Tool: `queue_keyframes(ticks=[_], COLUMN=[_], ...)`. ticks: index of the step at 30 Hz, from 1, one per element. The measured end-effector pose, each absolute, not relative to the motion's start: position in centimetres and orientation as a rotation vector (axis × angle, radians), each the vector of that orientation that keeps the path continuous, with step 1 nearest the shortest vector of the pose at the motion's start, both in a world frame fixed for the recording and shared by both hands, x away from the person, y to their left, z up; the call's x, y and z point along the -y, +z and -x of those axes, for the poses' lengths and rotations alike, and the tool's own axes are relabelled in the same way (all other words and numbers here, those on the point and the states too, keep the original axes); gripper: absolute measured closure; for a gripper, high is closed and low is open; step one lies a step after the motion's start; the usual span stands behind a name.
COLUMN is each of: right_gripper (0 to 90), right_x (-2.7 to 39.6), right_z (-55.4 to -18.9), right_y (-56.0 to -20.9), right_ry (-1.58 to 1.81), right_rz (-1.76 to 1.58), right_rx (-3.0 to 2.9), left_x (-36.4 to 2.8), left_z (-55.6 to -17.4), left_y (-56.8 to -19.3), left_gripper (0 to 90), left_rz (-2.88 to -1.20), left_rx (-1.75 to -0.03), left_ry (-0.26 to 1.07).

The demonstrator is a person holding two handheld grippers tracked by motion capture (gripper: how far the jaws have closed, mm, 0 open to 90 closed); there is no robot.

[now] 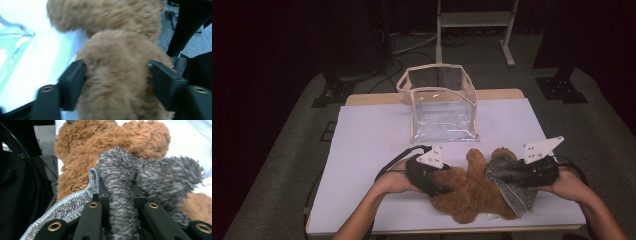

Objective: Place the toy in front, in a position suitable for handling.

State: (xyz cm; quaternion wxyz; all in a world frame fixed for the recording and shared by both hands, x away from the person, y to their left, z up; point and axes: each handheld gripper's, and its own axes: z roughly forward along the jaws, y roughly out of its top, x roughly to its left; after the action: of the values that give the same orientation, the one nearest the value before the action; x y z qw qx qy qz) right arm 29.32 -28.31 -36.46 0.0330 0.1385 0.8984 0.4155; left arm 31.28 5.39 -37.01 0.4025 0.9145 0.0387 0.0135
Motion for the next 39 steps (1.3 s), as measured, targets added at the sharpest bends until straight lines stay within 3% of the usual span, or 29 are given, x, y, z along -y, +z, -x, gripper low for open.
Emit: queue_keyframes(ticks=[4,9,14,18,26,28,32,35,37,39], right_gripper=[76.3,76.0,75.7,75.8,76.3,76.4,76.4,76.4,76.3,76.3], right_x=[28.3,27.2,26.6,26.8,27.4,27.4,27.2,27.1,27.1,27.1], right_z=[-27.9,-28.1,-30.0,-30.8,-28.0,-27.5,-27.2,-27.2,-27.3,-27.4], right_y=[-36.7,-35.6,-34.5,-35.4,-36.4,-36.7,-36.8,-36.9,-36.9,-37.0], right_ry=[1.296,1.272,1.304,1.313,1.274,1.274,1.271,1.275,1.287,1.294], right_rz=[-0.392,-0.33,-0.329,-0.39,-0.39,-0.383,-0.372,-0.368,-0.375,-0.375], right_rx=[-2.768,-2.76,-2.728,-2.74,-2.737,-2.733,-2.737,-2.737,-2.733,-2.733], left_x=[-4.8,-4.7,-4.8,-4.7,-4.2,-4.4,-4.7,-4.5,-4.5,-4.5], left_z=[-31.2,-30.6,-30.5,-30.7,-31.1,-30.9,-31.0,-31.1,-31.1,-31.0], left_y=[-37.9,-38.1,-37.8,-37.4,-36.4,-36.5,-36.9,-37.6,-37.7,-37.9], left_gripper=[24.1,45.3,53.8,55.1,57.3,52.2,31.0,26.7,30.8,47.5], left_rz=[-2.31,-2.324,-2.321,-2.331,-2.341,-2.335,-2.315,-2.3,-2.296,-2.298], left_rx=[-0.094,-0.053,-0.05,-0.042,-0.015,-0.004,-0.046,-0.048,-0.046,-0.029], left_ry=[-0.038,0.004,0.03,0.052,0.083,0.054,0.02,-0.013,-0.017,0.015])
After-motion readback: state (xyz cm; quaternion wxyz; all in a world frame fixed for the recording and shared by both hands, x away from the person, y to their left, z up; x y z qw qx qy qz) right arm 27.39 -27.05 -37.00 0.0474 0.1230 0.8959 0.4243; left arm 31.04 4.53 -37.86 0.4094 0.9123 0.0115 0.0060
